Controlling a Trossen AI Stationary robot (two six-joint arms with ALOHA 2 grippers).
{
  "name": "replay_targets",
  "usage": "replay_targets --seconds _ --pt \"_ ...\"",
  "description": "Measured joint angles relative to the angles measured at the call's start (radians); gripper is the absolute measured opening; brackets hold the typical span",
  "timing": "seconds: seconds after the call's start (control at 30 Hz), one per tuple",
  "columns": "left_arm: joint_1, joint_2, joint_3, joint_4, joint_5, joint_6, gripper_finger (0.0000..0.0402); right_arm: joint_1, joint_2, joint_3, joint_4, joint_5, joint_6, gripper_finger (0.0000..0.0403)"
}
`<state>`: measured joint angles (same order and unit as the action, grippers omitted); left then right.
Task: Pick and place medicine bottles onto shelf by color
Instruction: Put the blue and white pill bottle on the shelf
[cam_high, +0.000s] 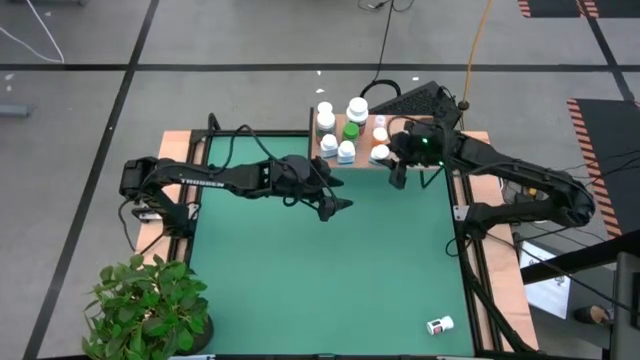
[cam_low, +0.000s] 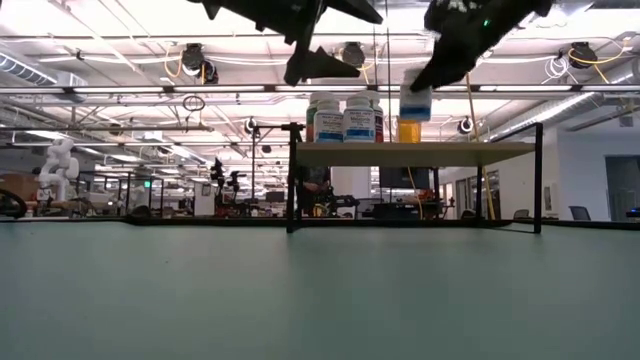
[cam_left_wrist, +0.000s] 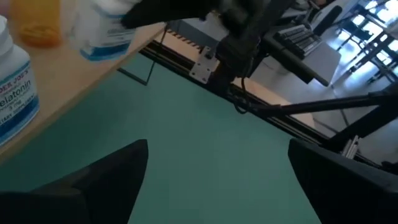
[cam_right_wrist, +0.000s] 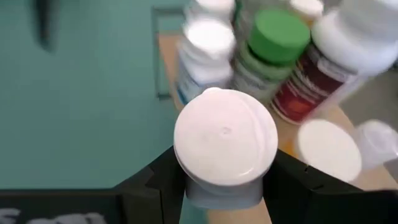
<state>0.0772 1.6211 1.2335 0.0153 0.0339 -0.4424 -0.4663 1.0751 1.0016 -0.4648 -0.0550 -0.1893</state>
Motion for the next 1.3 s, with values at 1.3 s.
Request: replay_targets --seconds 1.3 --pt "0.001 0.0 0.001 -0.016 -0.018 -0.009 0.039 -0.205 0.069 0.0 -0.003 -0.183 -0.091 0.0249"
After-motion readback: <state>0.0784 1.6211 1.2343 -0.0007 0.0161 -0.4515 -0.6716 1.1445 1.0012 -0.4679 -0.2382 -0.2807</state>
